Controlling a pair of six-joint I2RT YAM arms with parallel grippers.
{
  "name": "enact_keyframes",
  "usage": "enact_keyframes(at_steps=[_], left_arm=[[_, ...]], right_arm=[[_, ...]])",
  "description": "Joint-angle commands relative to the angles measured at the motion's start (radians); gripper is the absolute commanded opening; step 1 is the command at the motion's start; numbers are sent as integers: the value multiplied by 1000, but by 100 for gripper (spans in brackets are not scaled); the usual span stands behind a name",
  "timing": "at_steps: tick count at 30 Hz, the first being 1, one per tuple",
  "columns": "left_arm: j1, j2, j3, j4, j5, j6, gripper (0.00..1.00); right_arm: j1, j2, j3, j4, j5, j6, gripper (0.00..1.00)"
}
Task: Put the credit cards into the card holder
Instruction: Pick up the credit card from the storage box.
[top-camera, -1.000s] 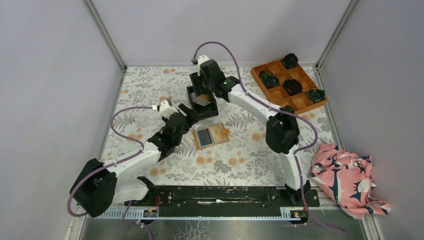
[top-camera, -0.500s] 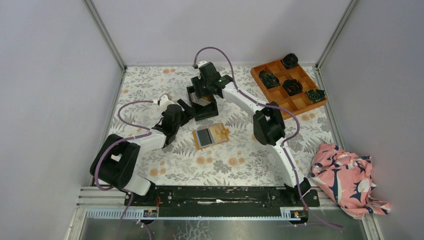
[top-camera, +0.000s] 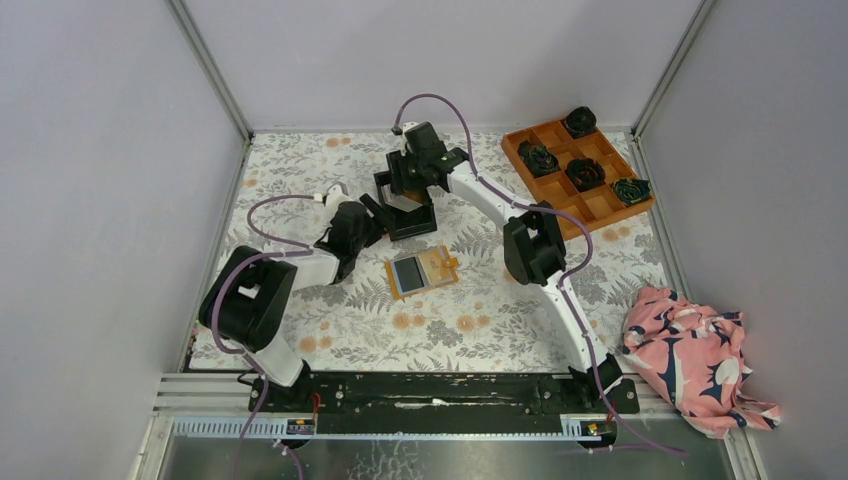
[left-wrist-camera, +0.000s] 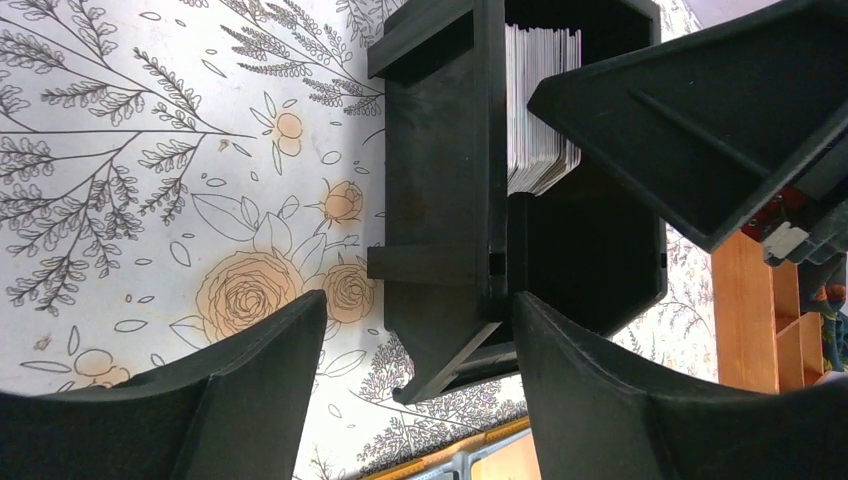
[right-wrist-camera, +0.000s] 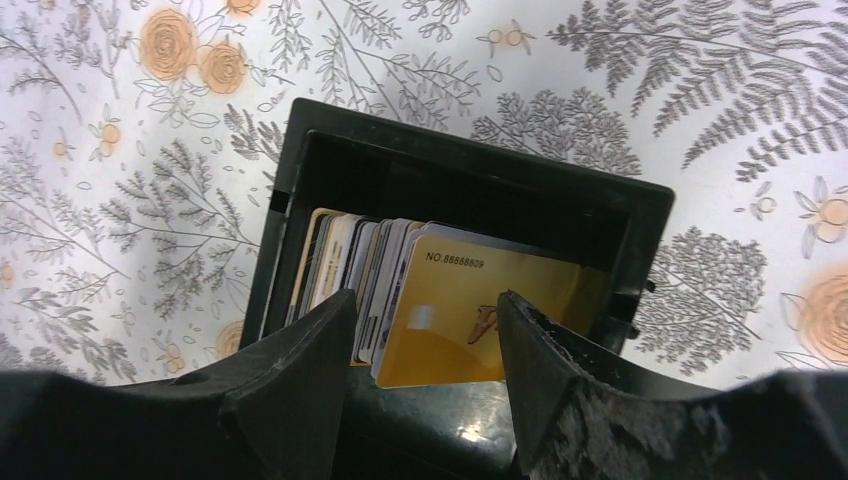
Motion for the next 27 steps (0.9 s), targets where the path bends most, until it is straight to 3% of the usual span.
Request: enact_keyframes(at_steps=[1,13,27], left_arm=[[13,34,36,57,31,13,74],[29,88,50,93,81,11,62],[31,106,68,97,96,14,59]], right_arm=[[-11,23,47,8,-76,46,61],[-11,-18,-25,50,-161,119,54],[6,-71,-32,51,-175,140,48]])
